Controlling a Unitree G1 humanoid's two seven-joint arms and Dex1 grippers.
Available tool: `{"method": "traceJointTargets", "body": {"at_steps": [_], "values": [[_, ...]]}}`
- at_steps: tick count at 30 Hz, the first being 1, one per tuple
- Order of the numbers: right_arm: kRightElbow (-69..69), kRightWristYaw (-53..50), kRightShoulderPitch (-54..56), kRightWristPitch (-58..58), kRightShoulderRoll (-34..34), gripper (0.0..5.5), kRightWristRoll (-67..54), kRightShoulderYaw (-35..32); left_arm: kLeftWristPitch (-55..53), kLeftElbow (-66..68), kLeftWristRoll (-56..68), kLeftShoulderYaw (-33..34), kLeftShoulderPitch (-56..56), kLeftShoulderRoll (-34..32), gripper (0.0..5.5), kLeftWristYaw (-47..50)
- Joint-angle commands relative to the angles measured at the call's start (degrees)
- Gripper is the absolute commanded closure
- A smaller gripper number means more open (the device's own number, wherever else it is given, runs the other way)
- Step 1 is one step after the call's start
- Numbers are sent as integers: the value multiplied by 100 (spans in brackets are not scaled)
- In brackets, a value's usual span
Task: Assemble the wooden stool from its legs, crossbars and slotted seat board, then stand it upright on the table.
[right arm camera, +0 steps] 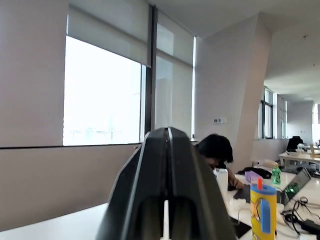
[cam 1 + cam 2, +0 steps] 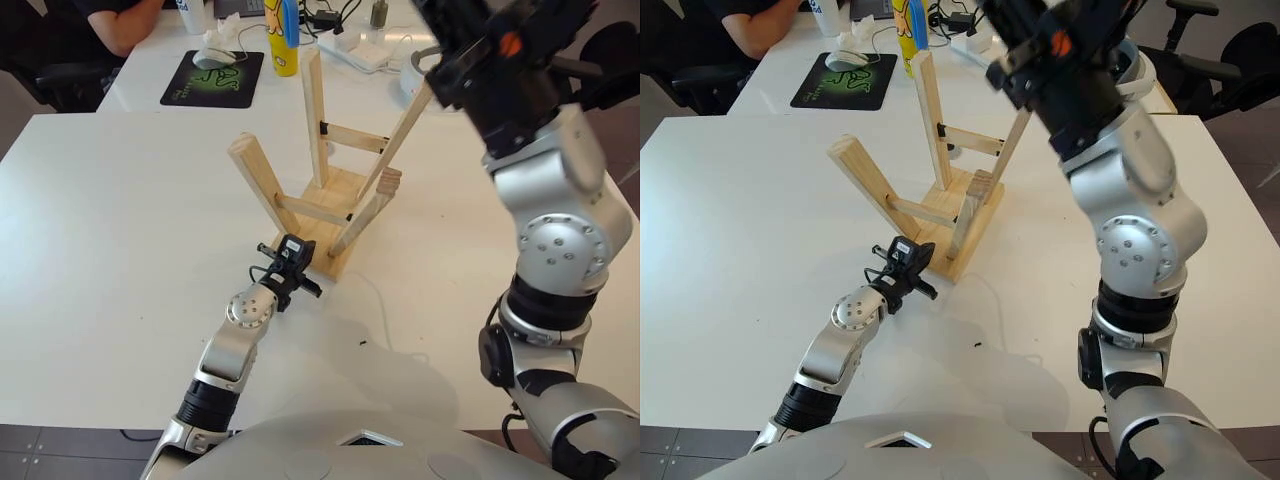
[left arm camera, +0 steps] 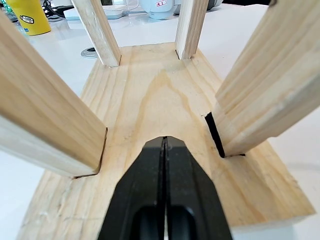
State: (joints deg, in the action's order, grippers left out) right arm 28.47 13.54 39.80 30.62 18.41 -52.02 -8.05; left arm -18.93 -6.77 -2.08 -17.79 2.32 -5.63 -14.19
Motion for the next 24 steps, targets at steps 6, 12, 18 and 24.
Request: {"method": "traceJointTargets", "body": {"at_steps": [6,12,18,24], "values": [[129,-459,1085,95,0,550,-1517,-569,-313,340,-37,159,161,-85,549,57],[652,-589,38,459,-96,550,-1884,236,-361,279,-32,163,178,-123,549,-5],[-13,-828,-3524,742,832,550,881,3105,-575,132,-2,-38,18,-313,549,-416],[360,-982,-1600,-4,118,550,833,1678,-635,141,2,55,58,-193,549,-261]]}}
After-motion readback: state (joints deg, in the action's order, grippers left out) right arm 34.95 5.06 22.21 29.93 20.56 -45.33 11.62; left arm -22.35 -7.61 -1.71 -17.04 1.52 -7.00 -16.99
